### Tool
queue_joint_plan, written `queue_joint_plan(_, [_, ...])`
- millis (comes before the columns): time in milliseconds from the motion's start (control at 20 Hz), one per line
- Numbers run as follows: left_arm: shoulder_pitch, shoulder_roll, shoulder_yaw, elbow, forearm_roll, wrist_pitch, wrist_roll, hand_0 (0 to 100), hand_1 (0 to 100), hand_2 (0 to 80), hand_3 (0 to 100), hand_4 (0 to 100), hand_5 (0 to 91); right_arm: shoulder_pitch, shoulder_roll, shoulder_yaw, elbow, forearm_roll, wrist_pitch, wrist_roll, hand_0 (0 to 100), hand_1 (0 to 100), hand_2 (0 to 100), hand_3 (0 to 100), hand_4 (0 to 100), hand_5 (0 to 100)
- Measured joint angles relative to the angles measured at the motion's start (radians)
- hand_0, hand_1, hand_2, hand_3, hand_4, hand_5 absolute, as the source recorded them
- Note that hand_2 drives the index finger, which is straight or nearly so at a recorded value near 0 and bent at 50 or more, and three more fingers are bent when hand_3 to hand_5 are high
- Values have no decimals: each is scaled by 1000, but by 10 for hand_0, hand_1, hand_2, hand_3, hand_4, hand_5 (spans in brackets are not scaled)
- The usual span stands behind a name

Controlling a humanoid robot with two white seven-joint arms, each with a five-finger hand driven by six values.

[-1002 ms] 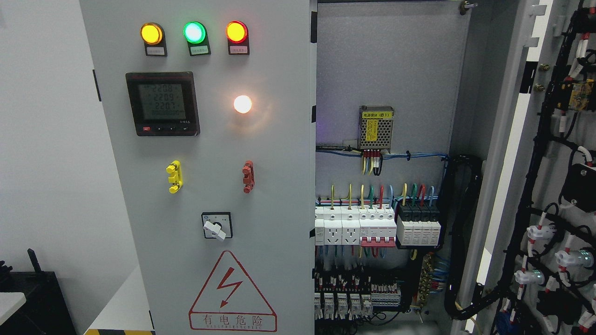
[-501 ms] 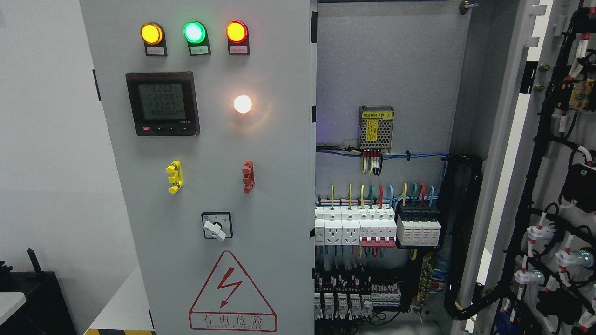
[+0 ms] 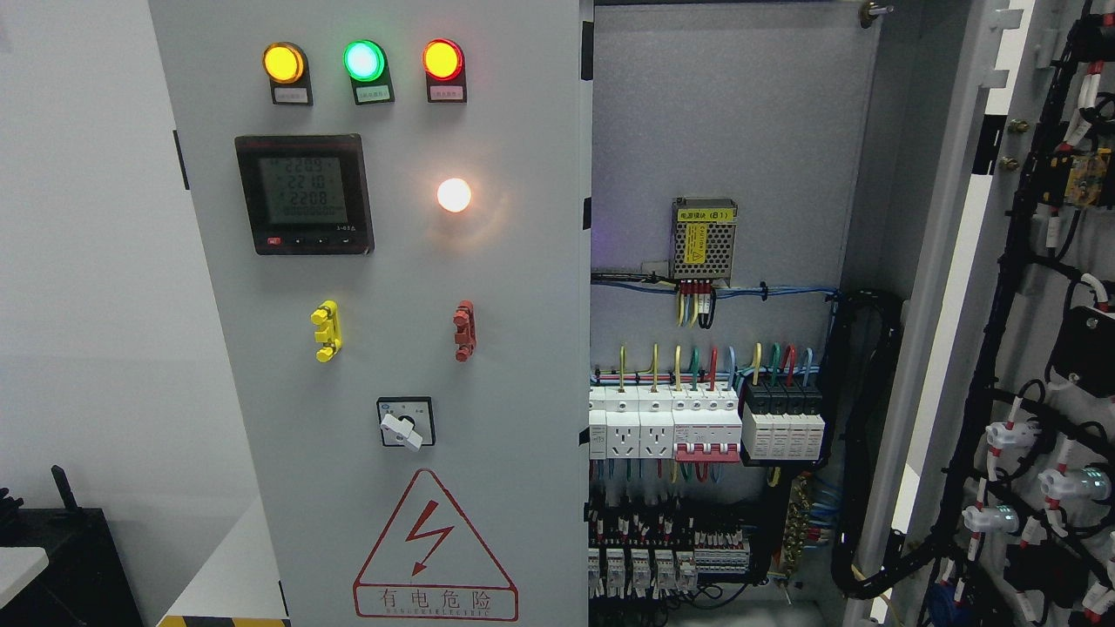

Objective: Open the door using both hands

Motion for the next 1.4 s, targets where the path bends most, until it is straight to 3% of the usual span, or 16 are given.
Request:
queue_joint_plan(601, [0,0,0,0,0,0,2,0,0,0,0,42,0,-43,-1,0,-130,0,-25,2,0,0,0,0,0,0])
queue_joint_plan(1002, [0,1,0,0,0,1,2,0,0,0,0,42,0,-102,-2,3,-223,0,43,0,0,0,0,0,0,0])
queue_joint_plan(1402, [0,-3,0,0,0,4,-4,0,0,0,0,42,0,-232,-2,2,-270,1,106,-4,0,0,0,0,0,0])
